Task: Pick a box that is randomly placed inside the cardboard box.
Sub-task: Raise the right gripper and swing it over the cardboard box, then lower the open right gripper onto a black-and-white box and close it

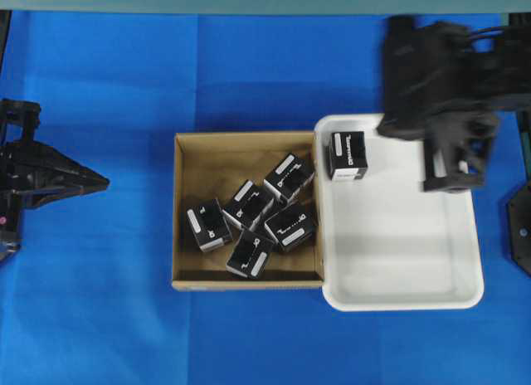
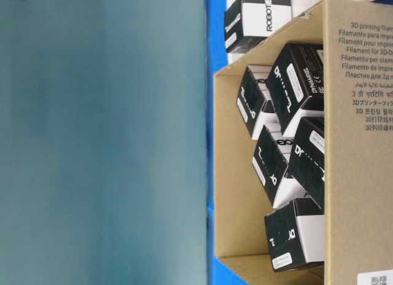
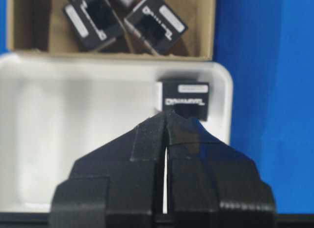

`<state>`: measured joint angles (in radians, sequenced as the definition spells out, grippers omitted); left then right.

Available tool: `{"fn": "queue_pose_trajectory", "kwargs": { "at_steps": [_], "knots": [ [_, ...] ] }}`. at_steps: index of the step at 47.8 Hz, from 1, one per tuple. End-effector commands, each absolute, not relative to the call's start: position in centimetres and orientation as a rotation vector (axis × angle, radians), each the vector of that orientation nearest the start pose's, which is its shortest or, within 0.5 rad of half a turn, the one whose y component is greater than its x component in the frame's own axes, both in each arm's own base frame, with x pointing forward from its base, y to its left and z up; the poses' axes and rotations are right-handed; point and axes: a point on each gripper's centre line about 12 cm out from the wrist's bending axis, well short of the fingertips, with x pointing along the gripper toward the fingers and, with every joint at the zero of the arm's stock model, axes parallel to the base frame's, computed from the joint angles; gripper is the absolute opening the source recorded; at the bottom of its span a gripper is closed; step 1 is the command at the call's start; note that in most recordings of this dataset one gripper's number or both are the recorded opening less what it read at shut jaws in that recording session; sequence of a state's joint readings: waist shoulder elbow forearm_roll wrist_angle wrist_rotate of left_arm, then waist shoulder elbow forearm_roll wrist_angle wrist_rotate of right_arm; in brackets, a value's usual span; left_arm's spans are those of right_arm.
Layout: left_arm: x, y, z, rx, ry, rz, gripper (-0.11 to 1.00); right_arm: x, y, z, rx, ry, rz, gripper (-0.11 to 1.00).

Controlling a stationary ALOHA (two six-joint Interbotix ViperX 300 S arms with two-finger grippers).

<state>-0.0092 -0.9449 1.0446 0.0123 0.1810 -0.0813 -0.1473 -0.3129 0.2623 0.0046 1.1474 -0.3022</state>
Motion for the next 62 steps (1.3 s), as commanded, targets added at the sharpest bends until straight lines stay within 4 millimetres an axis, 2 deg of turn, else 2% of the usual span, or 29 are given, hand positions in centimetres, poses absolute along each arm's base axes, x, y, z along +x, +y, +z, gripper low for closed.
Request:
{"fn": "queue_pose_trajectory", "kwargs": {
  "at_steps": [1,12,28,36,49,55,59,62],
  "knots": [
    [20.7,-0.2,30.0,-0.067,0.252,-0.001,-0.05,33.0,-5.4,33.7,-0.222,1.14,0.06,0.01],
    [20.6,-0.2,30.1,-0.067,0.252,-0.001,-0.05,36.5,-6.6,30.2,-0.381,1.231,0.2,0.02],
    [20.6,-0.3,29.9,-0.067,0.261,-0.002,-0.05,39.7,-5.2,23.8,-0.573,1.233,0.367,0.03],
    [20.6,-0.2,29.9,-0.067,0.262,0.003,-0.05,40.4,-5.2,21.4,-0.677,1.2,0.394,0.03],
    [20.7,-0.2,29.8,-0.067,0.264,0.003,-0.05,40.5,-5.3,19.9,-0.708,1.214,0.427,0.05],
    [20.8,-0.2,29.6,-0.067,0.272,0.003,-0.05,40.6,-5.6,18.6,-0.697,1.218,0.421,0.1],
    [20.8,-0.2,29.6,-0.067,0.275,0.002,-0.05,40.6,-5.6,18.0,-0.693,1.229,0.427,0.21],
    [20.8,-0.2,29.6,-0.067,0.275,0.002,-0.05,40.6,-5.6,17.7,-0.685,1.237,0.427,0.34]
  ]
}}
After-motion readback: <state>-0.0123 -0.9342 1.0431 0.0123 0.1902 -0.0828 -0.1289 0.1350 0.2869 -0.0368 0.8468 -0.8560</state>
